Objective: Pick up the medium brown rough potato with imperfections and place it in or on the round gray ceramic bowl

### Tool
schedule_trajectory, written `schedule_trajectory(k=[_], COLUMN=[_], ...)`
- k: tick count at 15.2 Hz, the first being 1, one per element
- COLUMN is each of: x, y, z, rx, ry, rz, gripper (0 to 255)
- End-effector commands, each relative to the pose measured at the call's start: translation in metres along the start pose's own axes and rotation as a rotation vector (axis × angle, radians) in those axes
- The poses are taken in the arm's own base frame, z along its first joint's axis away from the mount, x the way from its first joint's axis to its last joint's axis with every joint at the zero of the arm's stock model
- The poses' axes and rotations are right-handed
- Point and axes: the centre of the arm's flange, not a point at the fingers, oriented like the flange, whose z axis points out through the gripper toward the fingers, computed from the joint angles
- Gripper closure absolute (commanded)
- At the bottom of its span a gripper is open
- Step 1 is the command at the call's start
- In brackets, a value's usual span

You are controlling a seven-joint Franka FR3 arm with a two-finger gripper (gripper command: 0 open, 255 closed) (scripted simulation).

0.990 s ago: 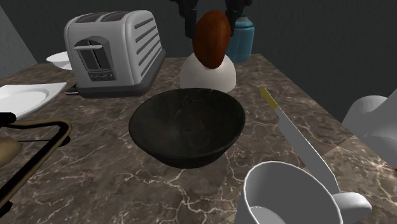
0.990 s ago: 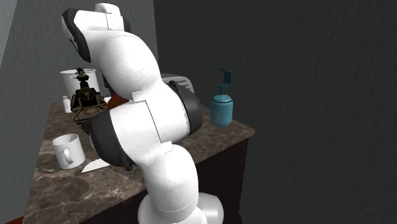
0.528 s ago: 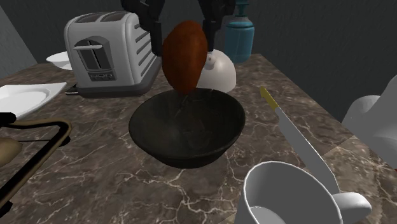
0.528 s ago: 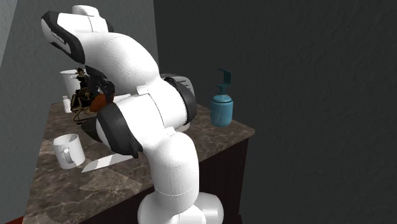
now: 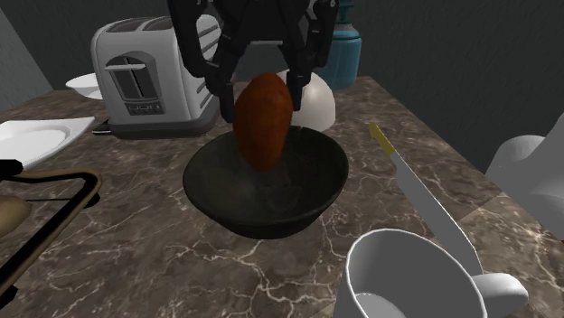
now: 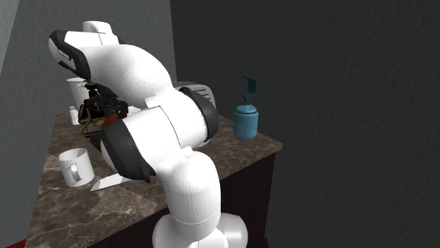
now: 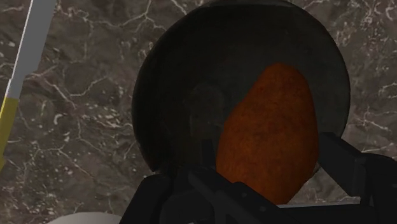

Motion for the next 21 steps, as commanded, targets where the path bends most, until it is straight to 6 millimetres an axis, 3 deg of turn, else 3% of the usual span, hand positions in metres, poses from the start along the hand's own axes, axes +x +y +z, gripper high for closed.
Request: schedule_trajectory(k=[1, 4, 12, 13, 18, 21], x=[0.0, 0.0, 0.0, 0.0, 0.0, 0.0], y=[0.001, 0.002, 0.002, 0.002, 0.002, 0.002], z=[0.012, 0.028, 0.028, 0.028, 0.028, -0.012], rx=[0.001, 0.001, 0.0, 0.0, 0.0, 0.001], ry=[0.0, 0.0, 0.0, 0.0, 0.0, 0.0], rz=[0.0, 0.0, 0.0, 0.0, 0.0, 0.0], gripper=[255, 255, 255, 0, 0, 0])
